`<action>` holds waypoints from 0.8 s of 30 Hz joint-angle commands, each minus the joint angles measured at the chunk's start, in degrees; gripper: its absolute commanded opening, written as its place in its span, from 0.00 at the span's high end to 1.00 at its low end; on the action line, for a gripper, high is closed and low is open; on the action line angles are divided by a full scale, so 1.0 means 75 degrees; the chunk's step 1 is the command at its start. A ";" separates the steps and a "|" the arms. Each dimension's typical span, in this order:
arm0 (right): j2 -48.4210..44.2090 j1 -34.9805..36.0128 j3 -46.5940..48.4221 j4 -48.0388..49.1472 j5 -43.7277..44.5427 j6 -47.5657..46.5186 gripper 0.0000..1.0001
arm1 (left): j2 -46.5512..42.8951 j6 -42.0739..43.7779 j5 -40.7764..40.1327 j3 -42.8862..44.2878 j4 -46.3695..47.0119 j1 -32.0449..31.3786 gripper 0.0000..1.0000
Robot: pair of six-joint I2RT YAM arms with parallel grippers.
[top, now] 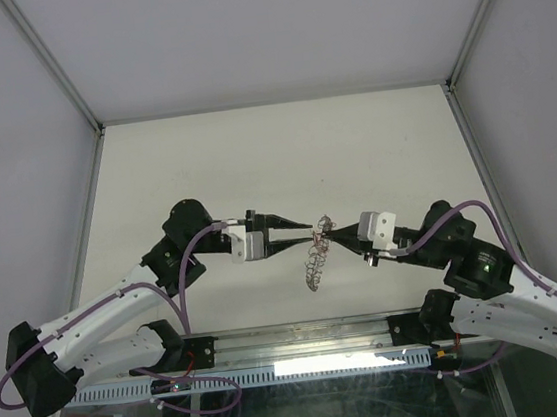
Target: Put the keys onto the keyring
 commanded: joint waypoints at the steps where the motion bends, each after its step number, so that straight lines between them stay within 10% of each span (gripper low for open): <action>1: 0.0042 0.0017 0.0371 0.0767 -0.0175 0.0042 1.00 | 0.0104 -0.0211 0.0064 -0.0005 0.0579 -0.0029 0.76; 24: 0.0092 0.0017 0.0406 0.1048 -0.0364 0.0112 1.00 | 0.0316 -0.0049 0.0126 -0.0012 0.0271 -0.0029 0.82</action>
